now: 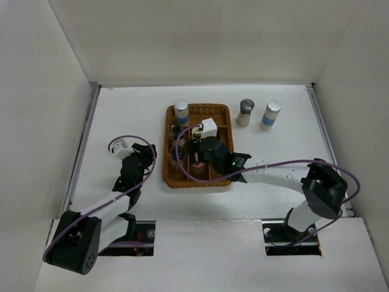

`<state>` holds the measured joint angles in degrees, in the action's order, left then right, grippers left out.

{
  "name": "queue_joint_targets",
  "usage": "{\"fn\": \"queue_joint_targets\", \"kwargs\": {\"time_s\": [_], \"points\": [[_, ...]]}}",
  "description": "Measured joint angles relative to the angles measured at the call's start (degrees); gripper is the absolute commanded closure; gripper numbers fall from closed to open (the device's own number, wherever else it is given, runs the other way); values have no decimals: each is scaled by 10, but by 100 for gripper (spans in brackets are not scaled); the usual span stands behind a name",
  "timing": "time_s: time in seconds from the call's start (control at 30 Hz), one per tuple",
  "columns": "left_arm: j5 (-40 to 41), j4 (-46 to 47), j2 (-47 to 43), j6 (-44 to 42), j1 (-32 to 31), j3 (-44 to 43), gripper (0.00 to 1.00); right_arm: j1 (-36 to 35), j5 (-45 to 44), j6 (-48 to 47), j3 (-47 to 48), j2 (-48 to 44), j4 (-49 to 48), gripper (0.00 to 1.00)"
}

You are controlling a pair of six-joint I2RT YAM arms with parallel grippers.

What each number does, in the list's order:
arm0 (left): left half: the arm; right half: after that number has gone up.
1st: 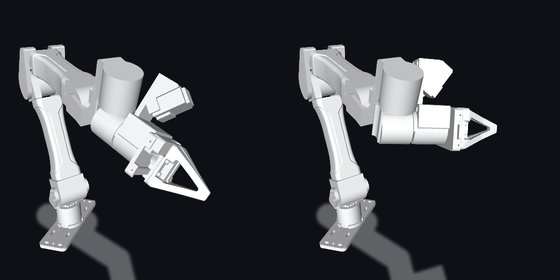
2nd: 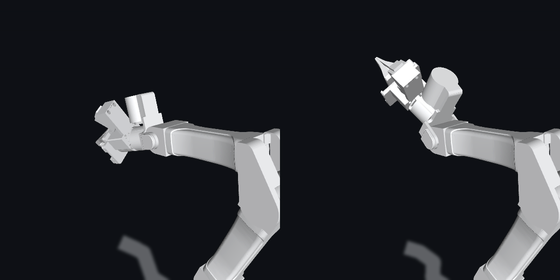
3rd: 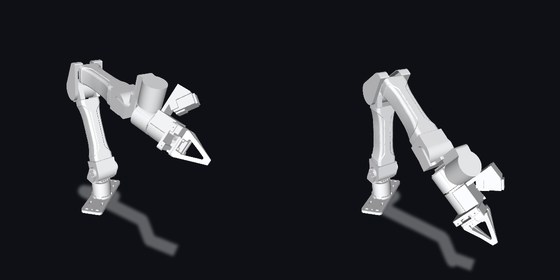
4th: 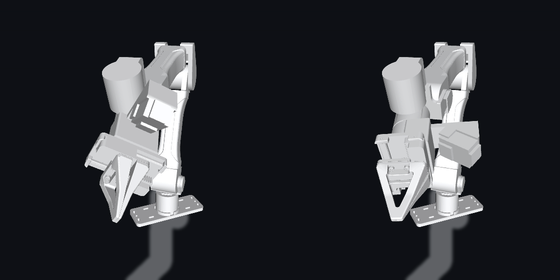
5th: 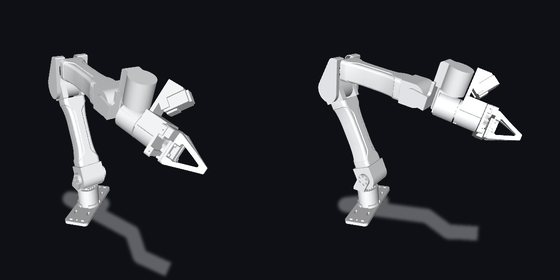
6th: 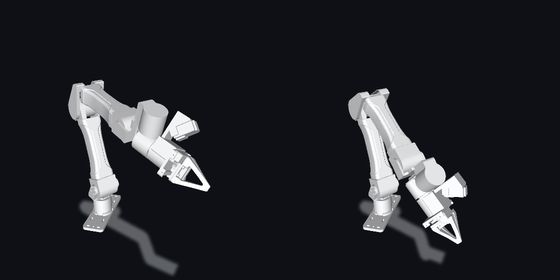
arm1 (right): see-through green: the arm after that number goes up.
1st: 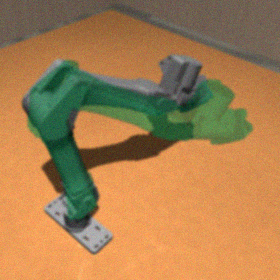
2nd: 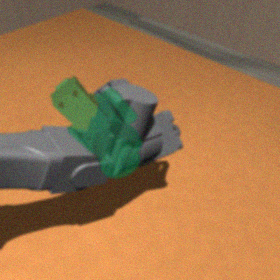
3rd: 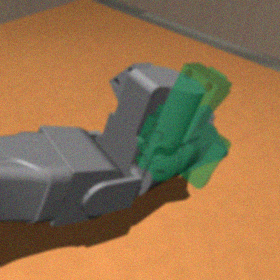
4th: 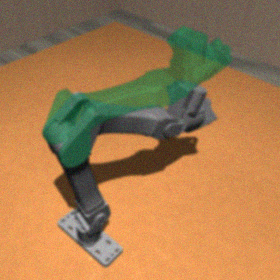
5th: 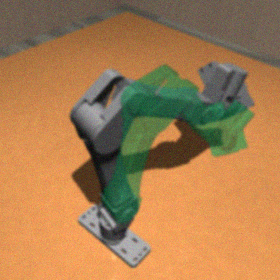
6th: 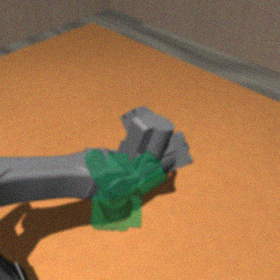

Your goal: Organize the condiment bottles

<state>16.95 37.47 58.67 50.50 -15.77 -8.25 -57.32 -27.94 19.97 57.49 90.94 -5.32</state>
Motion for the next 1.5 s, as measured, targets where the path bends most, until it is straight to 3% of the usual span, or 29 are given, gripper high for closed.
{"fn": "queue_joint_targets", "kwargs": {"time_s": [0.13, 0.3, 0.6, 0.97, 1.13, 1.33, 1.5], "points": [[-1, 0, 0, 1, 0, 0, 55, 47, 5, -5, -8, -52, -10, 20], [-2, 0, 0, 3, 0, 0, 55, 164, -9, -5, -22, -80, -72, 21], [-7, 2, 5, 4, -1, 0, 55, 302, -40, -28, 22, 32, -85, 9], [-11, 1, 11, 6, -1, 0, 54, 355, -12, -37, 129, 135, -81, 9], [-11, 1, 15, 6, 0, 0, 54, 375, 4, -38, 153, 172, -75, 16], [-11, 2, 15, 6, 0, 0, 54, 385, 21, -39, 169, 185, -69, 40], [-11, 2, 16, 6, 0, 0, 54, 385, 23, -41, 163, 180, -71, 48]]}}
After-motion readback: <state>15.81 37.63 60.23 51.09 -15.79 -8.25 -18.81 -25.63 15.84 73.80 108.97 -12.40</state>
